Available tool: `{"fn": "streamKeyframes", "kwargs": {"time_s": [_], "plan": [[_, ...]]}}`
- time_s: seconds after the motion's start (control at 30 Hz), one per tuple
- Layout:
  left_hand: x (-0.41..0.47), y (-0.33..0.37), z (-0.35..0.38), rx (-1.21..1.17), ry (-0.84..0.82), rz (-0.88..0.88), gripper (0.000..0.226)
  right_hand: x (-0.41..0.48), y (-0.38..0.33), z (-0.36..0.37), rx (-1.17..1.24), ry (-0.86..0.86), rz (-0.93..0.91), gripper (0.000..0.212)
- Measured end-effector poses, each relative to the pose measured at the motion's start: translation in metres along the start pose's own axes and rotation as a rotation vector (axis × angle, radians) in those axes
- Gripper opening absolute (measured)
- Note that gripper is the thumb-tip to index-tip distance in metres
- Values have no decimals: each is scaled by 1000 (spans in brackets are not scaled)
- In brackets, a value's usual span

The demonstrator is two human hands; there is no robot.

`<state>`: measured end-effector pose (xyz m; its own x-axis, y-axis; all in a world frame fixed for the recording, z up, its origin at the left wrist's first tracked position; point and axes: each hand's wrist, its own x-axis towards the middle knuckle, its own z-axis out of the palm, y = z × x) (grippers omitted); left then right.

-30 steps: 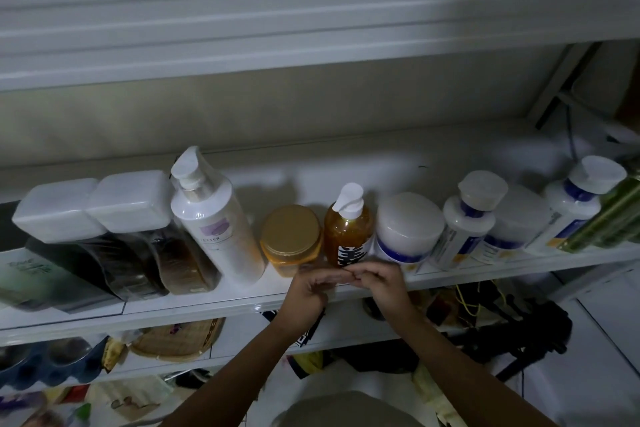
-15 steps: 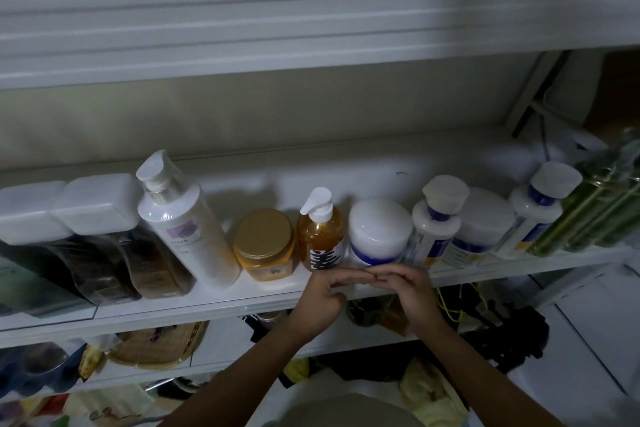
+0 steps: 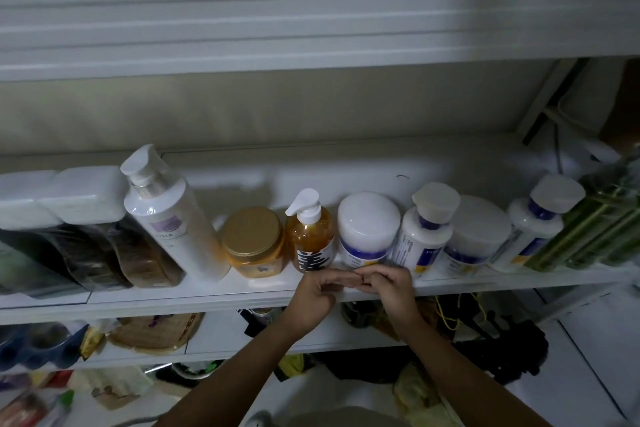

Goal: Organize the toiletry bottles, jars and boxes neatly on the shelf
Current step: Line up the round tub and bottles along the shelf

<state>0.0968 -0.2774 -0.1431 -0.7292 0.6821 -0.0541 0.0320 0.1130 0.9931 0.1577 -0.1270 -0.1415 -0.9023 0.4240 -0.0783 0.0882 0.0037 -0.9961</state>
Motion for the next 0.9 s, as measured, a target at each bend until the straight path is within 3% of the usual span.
{"fn": "streamKeyframes", "kwargs": {"time_s": [0.4, 0.57, 0.67, 0.77, 0.9], "plan": [[-1, 4, -1, 40, -29, -4, 63, -2, 2, -1, -1, 28, -13, 40], [1, 1, -4, 70, -83, 50, 44, -15, -1, -6, -111, 47, -74, 27], [5, 9, 12, 54, -171, 63, 32, -26, -1, -23, -89, 102, -12, 24], [7, 20, 35, 29, -303, 26, 45, -40, -4, -47, 7, 148, -3, 25], [16, 29, 53, -41, -289, 23, 48, -42, -12, -73, 14, 154, -35, 29]]}}
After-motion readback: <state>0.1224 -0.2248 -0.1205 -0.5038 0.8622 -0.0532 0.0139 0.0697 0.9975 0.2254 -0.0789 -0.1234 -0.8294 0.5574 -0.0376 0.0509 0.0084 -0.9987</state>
